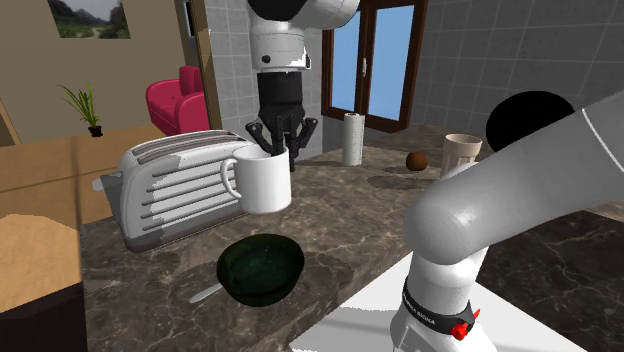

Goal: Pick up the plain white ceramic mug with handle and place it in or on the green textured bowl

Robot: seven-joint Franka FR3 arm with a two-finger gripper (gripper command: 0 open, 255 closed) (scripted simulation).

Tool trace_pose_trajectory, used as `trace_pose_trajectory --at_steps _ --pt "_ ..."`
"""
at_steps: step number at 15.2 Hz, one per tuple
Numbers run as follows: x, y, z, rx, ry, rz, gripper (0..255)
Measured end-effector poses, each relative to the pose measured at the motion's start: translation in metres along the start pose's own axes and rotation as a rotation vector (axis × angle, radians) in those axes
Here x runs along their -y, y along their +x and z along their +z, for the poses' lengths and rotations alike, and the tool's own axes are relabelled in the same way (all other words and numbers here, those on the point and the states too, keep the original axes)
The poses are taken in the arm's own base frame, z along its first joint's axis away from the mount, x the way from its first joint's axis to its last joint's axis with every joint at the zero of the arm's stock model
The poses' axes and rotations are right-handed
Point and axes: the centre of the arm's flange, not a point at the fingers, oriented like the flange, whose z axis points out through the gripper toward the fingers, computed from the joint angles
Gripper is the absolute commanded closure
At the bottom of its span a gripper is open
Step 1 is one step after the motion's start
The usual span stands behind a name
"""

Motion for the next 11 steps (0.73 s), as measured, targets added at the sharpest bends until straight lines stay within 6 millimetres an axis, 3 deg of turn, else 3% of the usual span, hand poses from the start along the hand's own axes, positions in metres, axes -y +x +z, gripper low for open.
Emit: trace_pose_trajectory --at_steps 5,11 --pt "0.035 -0.051 0.001 0.000 0.000 0.000 255" --pt "0.037 -0.055 0.032 0.001 -0.001 0.001 255"
